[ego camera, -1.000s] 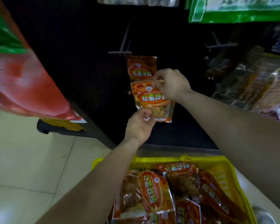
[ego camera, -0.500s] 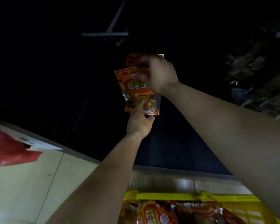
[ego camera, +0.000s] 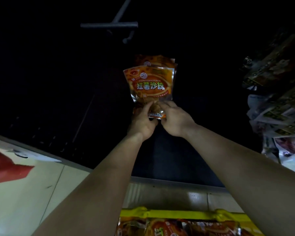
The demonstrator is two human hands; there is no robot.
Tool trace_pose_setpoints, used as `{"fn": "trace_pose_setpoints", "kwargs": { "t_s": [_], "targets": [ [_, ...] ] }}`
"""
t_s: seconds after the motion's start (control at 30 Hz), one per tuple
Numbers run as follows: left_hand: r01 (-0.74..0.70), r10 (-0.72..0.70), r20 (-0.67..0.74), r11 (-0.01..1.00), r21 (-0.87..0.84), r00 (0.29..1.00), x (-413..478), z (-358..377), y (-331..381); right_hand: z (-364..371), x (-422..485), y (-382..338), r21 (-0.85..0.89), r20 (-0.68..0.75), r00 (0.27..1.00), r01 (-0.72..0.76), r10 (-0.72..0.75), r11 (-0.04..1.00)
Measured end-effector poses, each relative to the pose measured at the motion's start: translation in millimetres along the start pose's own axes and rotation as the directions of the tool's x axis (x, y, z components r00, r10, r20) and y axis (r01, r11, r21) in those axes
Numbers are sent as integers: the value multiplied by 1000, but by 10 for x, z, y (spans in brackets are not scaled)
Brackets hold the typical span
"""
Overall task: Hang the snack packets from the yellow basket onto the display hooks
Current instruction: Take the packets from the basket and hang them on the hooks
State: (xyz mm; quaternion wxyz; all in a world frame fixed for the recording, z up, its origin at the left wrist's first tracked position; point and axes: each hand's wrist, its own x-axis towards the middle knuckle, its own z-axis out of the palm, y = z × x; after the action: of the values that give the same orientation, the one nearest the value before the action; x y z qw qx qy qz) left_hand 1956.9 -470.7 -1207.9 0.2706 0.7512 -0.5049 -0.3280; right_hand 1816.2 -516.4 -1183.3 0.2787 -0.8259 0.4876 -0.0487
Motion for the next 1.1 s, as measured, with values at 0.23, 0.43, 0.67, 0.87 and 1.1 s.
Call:
{"fn": "trace_pose_setpoints", "kwargs": {
  "t_s": [0.23,0.43,0.67,0.87,1.1],
  "targets": [
    [-4,5,74,1000,-9,997,-93,-125,40,-76,-145,-14,44,15,999,-40,40,998],
    [7,-17,122,996,86,992,-885,-421,248,-382,-941,-83,22,66,990,-129,127,991],
    [71,-97,129,979,192,987,-2110,-707,396,-674,-2083,-268,36,43,987,-156,154,987],
    [112,-152,160,965,237,975,-3017,-613,260,-546,-2983,-356,39,31,993,-115,114,993],
    [128,-251,322,925,358,913,-3487,-214,-122,180,-3395,-259,-9,290,935,-213,206,977]
  ]
}}
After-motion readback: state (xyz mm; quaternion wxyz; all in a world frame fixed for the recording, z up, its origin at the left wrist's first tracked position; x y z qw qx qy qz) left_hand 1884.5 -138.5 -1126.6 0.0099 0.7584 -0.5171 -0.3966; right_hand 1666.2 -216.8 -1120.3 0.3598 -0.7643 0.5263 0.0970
